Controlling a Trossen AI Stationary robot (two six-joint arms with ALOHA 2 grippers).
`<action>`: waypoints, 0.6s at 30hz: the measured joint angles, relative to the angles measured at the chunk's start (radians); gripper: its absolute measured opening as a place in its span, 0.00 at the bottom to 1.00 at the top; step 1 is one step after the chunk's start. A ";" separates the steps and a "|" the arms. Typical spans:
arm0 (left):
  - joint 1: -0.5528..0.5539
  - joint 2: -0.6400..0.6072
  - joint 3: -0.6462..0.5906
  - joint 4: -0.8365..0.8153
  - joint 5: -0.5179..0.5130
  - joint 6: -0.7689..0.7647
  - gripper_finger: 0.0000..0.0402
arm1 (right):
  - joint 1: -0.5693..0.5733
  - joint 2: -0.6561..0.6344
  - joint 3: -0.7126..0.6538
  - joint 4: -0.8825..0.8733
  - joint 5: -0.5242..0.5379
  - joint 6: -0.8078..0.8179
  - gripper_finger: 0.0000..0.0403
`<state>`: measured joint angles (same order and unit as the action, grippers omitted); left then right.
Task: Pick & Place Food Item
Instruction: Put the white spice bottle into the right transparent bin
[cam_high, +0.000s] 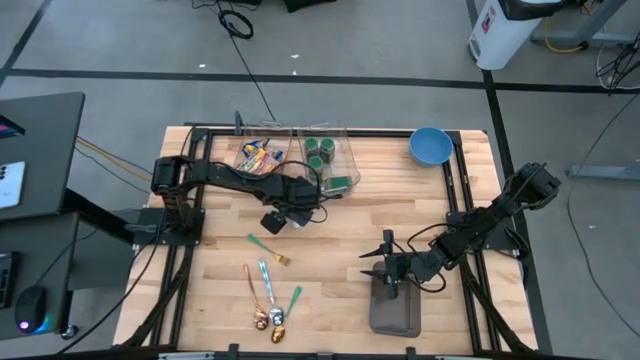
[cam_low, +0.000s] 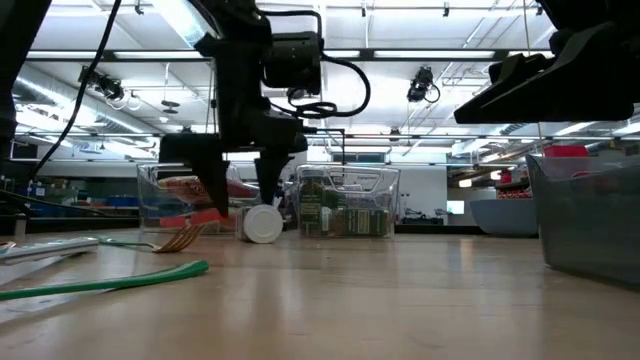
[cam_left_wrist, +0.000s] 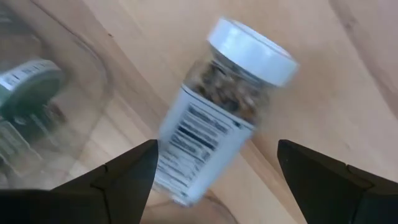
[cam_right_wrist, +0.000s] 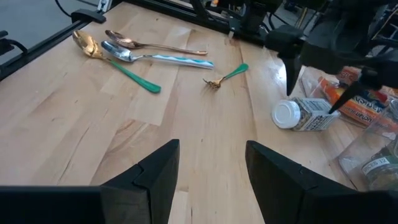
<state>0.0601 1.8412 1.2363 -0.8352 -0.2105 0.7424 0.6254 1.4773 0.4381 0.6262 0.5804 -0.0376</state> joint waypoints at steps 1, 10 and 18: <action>0.000 0.000 -0.009 0.027 0.000 0.000 0.84 | 0.000 0.000 0.000 -0.001 0.000 0.000 0.48; 0.000 0.000 -0.026 0.123 0.027 0.027 0.63 | 0.000 0.000 0.000 -0.002 0.000 0.008 0.48; -0.001 -0.008 -0.021 0.129 0.098 -0.078 0.23 | 0.002 0.000 0.000 -0.003 -0.023 0.023 0.48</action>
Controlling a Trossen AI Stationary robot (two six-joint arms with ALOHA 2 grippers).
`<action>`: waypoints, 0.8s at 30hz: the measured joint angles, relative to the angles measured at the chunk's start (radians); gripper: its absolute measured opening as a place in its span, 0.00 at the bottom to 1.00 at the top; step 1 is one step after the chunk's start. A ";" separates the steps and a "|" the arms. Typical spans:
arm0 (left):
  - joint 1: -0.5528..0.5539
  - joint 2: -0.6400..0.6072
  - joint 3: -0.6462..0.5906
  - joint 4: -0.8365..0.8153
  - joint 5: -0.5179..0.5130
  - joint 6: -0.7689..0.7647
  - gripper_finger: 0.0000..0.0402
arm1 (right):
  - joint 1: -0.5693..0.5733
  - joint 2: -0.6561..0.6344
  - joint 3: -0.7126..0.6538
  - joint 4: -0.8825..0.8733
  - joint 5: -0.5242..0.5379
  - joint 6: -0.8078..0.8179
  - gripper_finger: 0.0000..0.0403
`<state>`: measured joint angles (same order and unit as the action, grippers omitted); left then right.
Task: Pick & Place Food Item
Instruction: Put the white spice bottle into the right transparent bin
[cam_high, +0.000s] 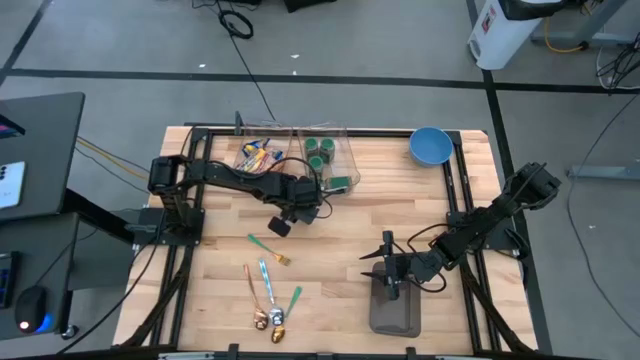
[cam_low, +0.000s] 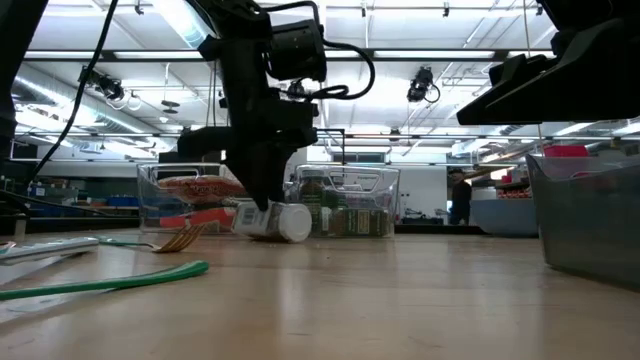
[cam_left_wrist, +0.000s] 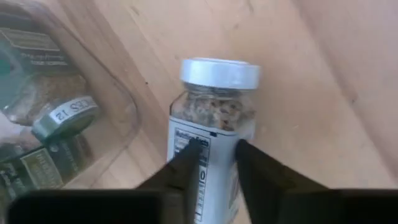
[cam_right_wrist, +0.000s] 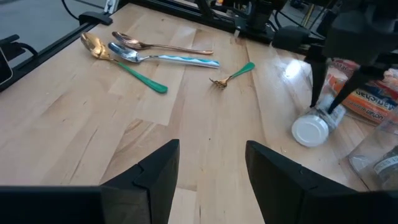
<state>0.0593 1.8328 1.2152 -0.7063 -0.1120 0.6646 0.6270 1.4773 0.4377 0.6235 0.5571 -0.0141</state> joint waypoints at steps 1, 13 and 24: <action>0.000 0.000 0.000 0.000 0.018 -0.019 0.19 | 0.000 0.000 0.000 0.000 0.000 0.000 0.48; 0.000 0.011 0.040 0.017 0.182 -0.120 0.01 | 0.000 0.000 0.000 0.005 0.000 0.010 0.48; 0.000 -0.024 0.045 0.045 0.206 -0.206 0.02 | 0.000 0.000 0.000 0.008 0.000 0.010 0.48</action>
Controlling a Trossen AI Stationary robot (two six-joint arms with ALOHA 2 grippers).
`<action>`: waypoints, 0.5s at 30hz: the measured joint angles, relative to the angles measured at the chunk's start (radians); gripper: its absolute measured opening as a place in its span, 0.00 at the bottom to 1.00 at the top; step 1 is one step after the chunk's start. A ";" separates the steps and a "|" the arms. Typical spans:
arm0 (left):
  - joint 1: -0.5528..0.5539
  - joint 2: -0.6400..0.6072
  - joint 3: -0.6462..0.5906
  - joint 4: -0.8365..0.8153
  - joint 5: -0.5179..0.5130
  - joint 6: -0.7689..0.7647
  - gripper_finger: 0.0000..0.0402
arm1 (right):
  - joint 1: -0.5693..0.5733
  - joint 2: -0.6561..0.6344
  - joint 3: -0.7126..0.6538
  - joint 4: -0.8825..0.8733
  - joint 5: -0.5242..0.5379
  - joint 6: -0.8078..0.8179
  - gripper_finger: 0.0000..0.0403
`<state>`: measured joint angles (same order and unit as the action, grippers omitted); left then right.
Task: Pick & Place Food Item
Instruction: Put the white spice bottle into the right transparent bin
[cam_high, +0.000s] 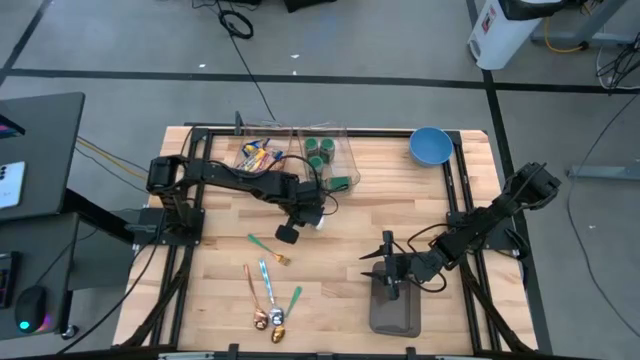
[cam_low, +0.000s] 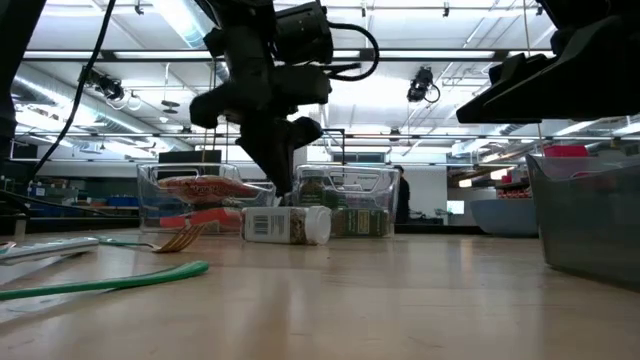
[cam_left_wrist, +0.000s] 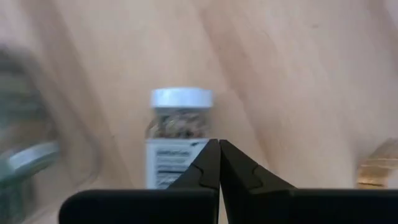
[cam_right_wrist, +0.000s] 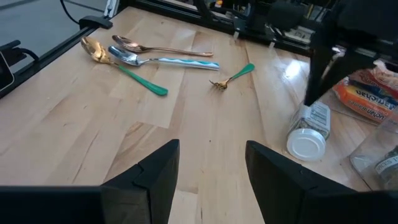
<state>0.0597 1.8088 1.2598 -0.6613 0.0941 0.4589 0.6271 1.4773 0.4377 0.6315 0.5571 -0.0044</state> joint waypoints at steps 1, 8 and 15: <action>0.000 0.000 0.000 -0.002 -0.032 -0.009 0.02 | 0.000 0.000 0.000 0.000 0.000 -0.002 0.48; -0.008 -0.005 0.001 -0.009 -0.206 -0.007 0.21 | -0.002 0.000 0.000 0.000 0.000 -0.007 0.48; -0.006 -0.005 0.001 -0.007 -0.207 -0.016 0.56 | -0.002 0.000 0.000 0.000 0.000 -0.010 0.48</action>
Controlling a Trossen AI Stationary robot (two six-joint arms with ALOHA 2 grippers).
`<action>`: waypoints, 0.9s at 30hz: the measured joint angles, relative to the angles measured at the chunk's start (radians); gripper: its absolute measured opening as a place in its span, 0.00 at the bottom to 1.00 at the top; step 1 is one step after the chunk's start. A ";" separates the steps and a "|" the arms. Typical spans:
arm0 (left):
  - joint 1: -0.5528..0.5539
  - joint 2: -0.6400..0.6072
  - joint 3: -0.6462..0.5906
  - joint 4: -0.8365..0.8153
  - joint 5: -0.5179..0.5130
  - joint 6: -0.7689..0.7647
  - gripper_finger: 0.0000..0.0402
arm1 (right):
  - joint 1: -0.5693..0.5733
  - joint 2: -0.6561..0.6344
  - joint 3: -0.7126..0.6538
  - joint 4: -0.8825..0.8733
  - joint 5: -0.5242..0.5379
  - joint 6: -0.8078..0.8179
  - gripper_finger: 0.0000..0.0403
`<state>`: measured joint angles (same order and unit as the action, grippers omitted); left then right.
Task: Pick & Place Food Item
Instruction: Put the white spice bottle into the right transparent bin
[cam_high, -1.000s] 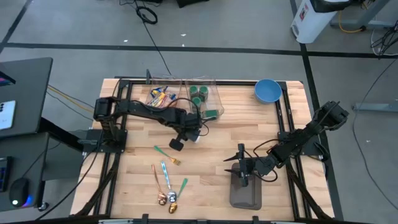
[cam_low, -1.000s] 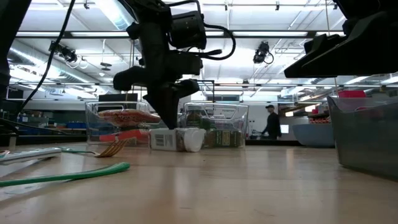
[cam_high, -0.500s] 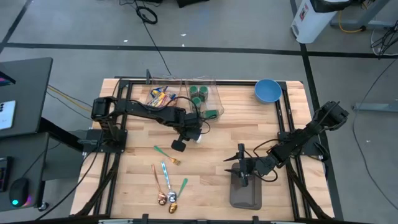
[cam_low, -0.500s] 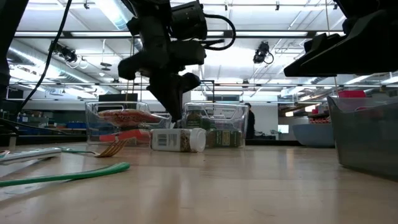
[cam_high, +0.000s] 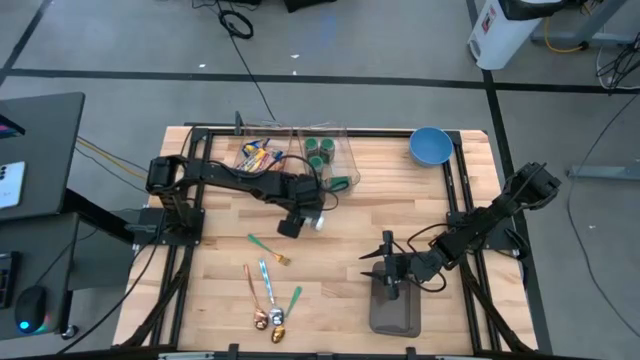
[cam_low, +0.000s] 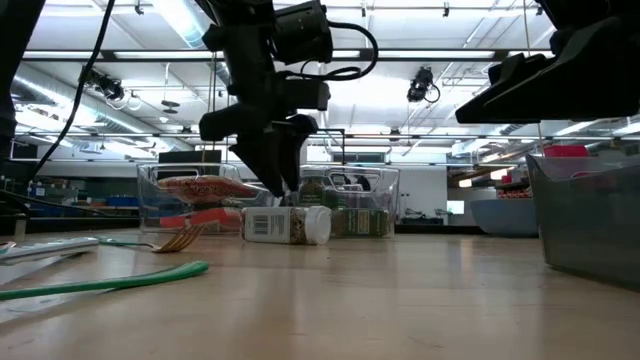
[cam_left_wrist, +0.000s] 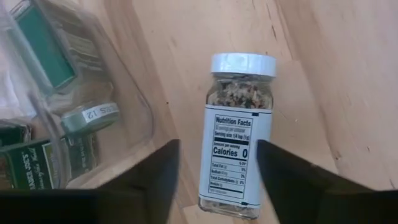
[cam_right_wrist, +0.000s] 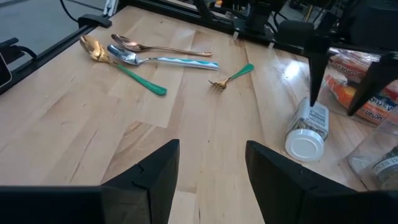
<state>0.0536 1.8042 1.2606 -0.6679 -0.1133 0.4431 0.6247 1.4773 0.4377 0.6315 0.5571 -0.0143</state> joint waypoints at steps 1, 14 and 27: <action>0.000 0.000 0.000 0.005 -0.001 -0.008 0.62 | 0.000 0.000 0.000 0.000 0.000 0.000 0.48; 0.050 0.028 -0.002 0.010 0.077 -0.030 0.88 | 0.000 0.000 0.000 -0.016 -0.008 0.001 0.48; 0.030 0.116 0.000 0.020 0.074 -0.037 0.87 | 0.000 0.000 0.000 -0.032 -0.008 0.010 0.48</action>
<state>0.0837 1.9205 1.2606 -0.6482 -0.0390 0.4063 0.6247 1.4773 0.4377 0.5994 0.5496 -0.0040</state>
